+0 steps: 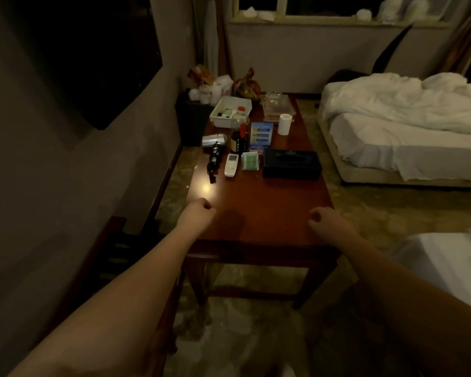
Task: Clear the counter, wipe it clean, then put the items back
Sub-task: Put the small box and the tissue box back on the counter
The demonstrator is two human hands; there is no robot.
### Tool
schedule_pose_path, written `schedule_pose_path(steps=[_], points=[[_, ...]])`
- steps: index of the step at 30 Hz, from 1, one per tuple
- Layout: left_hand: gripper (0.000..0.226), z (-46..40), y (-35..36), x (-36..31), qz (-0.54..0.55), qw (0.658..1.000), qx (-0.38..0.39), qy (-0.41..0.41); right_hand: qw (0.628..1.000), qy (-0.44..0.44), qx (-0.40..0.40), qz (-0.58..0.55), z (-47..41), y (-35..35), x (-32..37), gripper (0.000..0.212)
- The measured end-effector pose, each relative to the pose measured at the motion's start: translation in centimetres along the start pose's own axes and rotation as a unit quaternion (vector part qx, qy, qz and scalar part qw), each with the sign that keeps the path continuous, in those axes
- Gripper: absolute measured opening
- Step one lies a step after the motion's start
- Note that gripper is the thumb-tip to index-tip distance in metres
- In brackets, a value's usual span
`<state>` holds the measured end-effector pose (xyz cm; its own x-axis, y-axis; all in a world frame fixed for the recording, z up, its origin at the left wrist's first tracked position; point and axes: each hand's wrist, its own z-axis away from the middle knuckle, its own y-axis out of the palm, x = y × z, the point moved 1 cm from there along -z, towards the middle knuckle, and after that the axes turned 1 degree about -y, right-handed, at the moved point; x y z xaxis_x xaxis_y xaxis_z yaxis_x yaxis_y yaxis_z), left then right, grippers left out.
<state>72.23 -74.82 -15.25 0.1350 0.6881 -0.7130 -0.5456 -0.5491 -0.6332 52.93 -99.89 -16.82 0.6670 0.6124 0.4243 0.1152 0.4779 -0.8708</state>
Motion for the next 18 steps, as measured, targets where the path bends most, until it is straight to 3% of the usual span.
schedule_pose_path(steps=[11,18], points=[[0.022,-18.3,6.4,-5.8,-0.053,0.998,0.012,-0.018,0.997,0.006,0.053,0.049,-21.1,-2.8,-4.2,0.055],[0.027,-30.0,10.5,-7.8,-0.139,0.99,-0.007,-0.037,0.988,0.008,0.051,0.145,-33.9,-3.4,-6.9,0.068]])
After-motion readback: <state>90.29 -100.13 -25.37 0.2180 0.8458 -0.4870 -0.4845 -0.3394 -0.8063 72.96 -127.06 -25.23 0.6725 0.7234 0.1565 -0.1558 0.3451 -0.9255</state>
